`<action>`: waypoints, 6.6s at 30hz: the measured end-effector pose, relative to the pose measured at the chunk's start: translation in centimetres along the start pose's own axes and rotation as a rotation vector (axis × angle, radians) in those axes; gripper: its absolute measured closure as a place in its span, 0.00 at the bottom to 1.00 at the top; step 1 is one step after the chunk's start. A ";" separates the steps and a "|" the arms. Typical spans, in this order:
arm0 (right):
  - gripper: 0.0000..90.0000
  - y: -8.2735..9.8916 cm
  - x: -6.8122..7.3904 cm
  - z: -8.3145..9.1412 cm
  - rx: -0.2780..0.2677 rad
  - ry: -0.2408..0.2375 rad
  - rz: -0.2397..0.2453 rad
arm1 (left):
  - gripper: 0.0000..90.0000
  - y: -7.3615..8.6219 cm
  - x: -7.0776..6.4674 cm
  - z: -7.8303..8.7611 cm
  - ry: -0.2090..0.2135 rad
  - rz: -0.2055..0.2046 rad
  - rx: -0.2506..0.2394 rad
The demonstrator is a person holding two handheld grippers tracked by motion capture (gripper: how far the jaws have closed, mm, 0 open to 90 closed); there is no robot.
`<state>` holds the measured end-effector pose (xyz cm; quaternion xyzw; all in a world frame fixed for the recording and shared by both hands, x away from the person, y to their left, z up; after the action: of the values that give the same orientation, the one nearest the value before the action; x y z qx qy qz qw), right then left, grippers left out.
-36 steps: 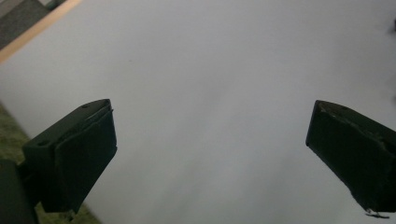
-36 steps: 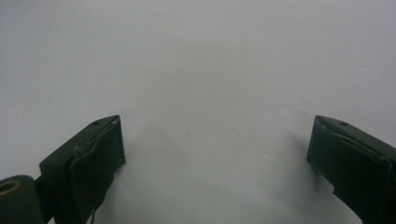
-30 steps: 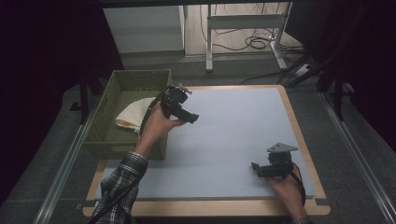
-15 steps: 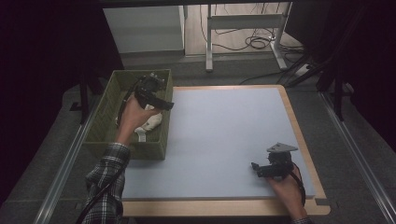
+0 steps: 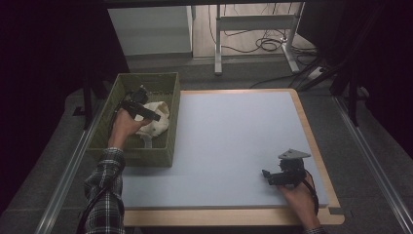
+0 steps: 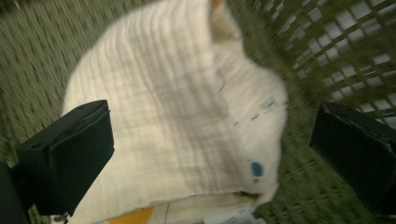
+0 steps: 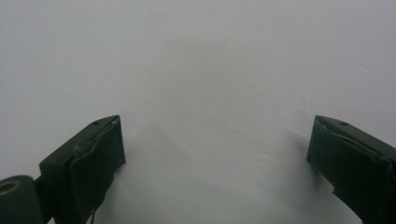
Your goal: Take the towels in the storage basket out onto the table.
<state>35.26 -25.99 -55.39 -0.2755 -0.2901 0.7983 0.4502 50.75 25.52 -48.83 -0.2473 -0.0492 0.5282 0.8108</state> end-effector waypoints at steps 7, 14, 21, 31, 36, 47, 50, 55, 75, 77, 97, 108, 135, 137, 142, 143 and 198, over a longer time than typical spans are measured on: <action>0.05 0.0 0.0 0.0 0.000 0.000 -0.001 | 0.01 0.2 0.9 -2.5 0.041 0.053 0.102; 0.05 0.0 0.0 0.0 0.000 0.000 0.000 | 0.04 0.4 0.7 -5.1 0.019 0.033 0.247; 0.05 0.0 0.0 0.0 0.000 0.000 0.001 | 0.45 0.7 1.0 -4.8 0.003 0.042 0.276; 0.05 0.0 0.0 0.0 0.000 0.000 0.001 | 0.89 0.6 1.5 -3.7 -0.025 0.052 0.264; 0.05 0.0 0.0 0.0 0.000 0.000 0.001 | 0.89 0.3 1.8 -1.8 0.022 0.100 0.165; 0.04 0.0 0.0 0.0 0.000 0.001 0.001 | 0.88 0.5 1.3 4.6 0.073 0.090 0.037; 0.05 0.0 0.0 0.0 0.000 0.001 0.001 | 0.88 0.6 1.2 6.2 0.096 0.103 -0.003; 0.05 0.0 0.0 0.0 0.000 0.001 0.001 | 0.88 0.8 1.0 8.0 0.107 0.101 -0.035; 0.05 0.0 0.0 0.0 0.000 0.002 0.001 | 0.88 -0.2 -1.6 15.0 0.134 0.048 -0.138; 0.04 0.0 0.0 0.0 0.000 0.002 0.000 | 0.88 -0.4 -1.9 15.7 0.136 0.044 -0.147; 0.05 0.0 0.0 0.0 0.000 0.000 0.003 | 0.87 -3.6 -6.9 21.2 0.185 -0.048 -0.227; 0.04 0.0 0.0 0.0 0.000 0.000 0.002 | 0.87 -5.9 -10.8 19.3 0.251 -0.120 -0.214; 0.05 0.0 0.0 0.0 0.003 -0.002 -0.001 | 0.86 -9.6 -22.1 7.9 0.451 -0.312 -0.126; 0.05 0.0 0.0 0.0 0.003 -0.002 -0.001 | 0.86 -9.6 -22.4 7.3 0.452 -0.322 -0.117; 0.05 0.0 0.0 0.0 0.002 -0.002 -0.001 | 0.85 -9.3 -23.5 4.1 0.447 -0.356 -0.083; 0.05 0.0 0.0 0.0 0.002 -0.002 -0.003 | 0.85 -9.1 -23.6 3.5 0.442 -0.363 -0.070; 0.83 -11.8 -0.5 -10.9 -0.006 -0.113 0.050 | 0.82 -2.1 -20.4 -7.1 0.334 -0.313 -0.019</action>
<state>49.77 -19.07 -54.31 -0.2383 -0.3105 0.8228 0.4121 46.01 4.37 -50.41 -0.3283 0.0429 0.3473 0.8773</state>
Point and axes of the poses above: each handheld gripper's, and its own axes: z roughly backward along the jaws, y roughly out of its underside, x roughly to its left, the point moved 3 cm from there along -z, roughly forward along the jaws, and after that the axes turned 11 degrees about y, right-handed, at the moved point
